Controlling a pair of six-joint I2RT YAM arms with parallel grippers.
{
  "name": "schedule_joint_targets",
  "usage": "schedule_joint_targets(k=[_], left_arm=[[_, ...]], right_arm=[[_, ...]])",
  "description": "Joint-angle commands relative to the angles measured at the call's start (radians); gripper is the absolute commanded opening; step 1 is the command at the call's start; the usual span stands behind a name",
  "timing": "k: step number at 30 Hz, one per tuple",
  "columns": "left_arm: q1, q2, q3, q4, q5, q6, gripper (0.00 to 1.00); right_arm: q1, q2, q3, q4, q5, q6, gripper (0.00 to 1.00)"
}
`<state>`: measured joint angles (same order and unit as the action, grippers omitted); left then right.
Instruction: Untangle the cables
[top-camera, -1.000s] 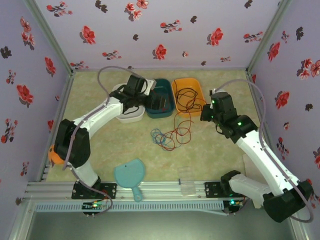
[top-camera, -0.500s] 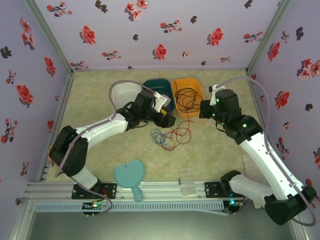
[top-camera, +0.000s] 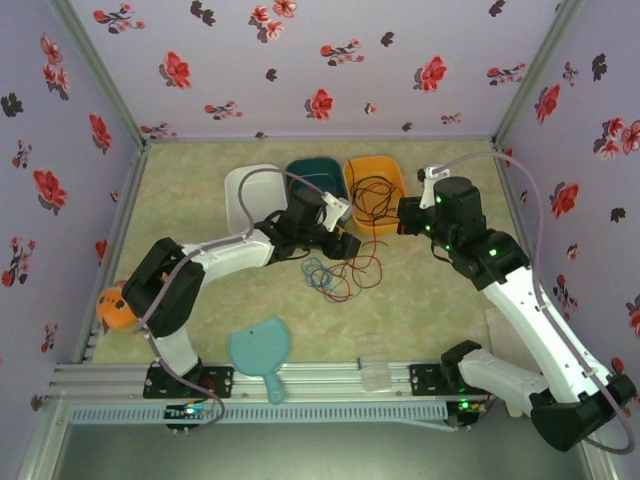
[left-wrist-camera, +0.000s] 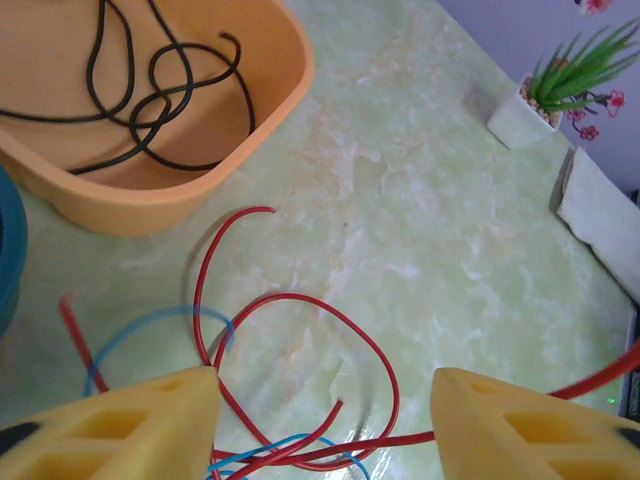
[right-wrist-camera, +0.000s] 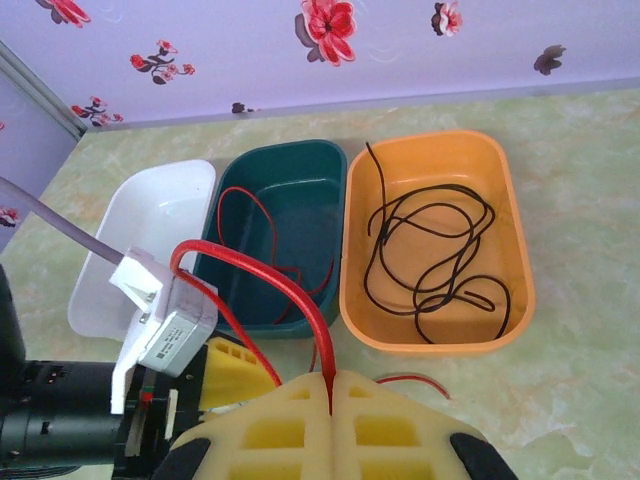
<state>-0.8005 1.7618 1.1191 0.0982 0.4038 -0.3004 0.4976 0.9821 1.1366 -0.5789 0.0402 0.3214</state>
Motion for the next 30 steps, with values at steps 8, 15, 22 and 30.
schedule_joint_targets(k=[8, 15, 22, 30], left_arm=[[-0.008, 0.011, 0.003, -0.031, -0.104, 0.004, 0.45], [-0.006, 0.015, -0.043, -0.044, -0.173, -0.035, 0.45], [0.001, 0.008, -0.070, -0.051, -0.207, -0.055, 0.45], [0.006, 0.023, -0.082, -0.042, -0.211, -0.063, 0.45]], right_arm=[[0.009, -0.018, 0.104, -0.005, 0.016, -0.059, 0.00], [0.009, -0.019, 0.197, -0.020, 0.013, -0.101, 0.00], [0.009, -0.008, 0.317, -0.041, 0.042, -0.138, 0.00], [0.009, 0.000, 0.426, -0.052, 0.021, -0.168, 0.00]])
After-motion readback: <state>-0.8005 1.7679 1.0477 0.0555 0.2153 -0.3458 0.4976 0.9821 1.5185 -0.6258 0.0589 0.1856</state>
